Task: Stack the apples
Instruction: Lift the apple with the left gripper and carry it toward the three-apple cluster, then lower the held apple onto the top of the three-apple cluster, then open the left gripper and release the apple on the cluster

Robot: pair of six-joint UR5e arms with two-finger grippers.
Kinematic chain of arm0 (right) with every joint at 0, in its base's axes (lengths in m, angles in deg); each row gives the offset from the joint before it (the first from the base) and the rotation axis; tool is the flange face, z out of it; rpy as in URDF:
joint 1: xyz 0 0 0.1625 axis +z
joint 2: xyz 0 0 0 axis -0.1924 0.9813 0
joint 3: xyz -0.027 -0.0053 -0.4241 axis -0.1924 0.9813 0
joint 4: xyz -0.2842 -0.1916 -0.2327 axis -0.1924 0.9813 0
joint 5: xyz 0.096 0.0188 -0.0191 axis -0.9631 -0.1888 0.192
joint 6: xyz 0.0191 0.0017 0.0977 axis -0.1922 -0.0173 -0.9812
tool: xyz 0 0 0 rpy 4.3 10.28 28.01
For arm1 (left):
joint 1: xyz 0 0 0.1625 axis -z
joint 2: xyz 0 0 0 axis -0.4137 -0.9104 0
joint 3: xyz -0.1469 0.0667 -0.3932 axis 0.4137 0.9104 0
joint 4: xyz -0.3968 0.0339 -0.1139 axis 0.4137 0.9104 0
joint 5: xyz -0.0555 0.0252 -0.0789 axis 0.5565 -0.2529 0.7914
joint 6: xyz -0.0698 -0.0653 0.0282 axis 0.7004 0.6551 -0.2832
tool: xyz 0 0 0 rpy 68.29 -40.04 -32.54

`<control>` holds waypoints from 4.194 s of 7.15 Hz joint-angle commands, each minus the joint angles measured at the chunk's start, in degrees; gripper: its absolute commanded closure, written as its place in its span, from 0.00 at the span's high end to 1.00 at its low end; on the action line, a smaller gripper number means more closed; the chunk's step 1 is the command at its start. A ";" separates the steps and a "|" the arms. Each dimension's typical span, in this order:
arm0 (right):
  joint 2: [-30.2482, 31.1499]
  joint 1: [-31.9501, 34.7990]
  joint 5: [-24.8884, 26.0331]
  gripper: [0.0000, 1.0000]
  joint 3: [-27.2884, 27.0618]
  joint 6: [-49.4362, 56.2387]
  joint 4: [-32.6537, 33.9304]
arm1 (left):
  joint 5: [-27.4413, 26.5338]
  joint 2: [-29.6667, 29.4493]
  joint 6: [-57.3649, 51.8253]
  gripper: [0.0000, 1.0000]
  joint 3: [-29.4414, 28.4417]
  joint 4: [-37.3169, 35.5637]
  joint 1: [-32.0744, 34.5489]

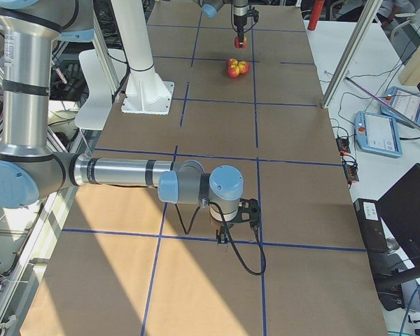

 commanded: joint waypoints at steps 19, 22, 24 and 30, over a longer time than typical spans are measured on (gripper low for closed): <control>0.00 0.00 0.00 1.00 0.00 0.02 0.00 | -3.41 -2.45 6.38 0.73 -5.45 6.22 -5.82; 0.00 0.00 0.00 1.00 0.00 -0.07 0.00 | -3.50 -2.54 6.47 0.85 -5.45 6.22 -5.82; 0.00 0.00 0.00 1.00 0.00 0.01 0.00 | -3.50 -2.54 6.47 0.92 -5.28 6.22 -5.82; 0.00 0.00 0.00 1.00 0.00 -0.07 0.00 | -3.50 -2.36 6.03 1.00 -0.64 2.38 -0.30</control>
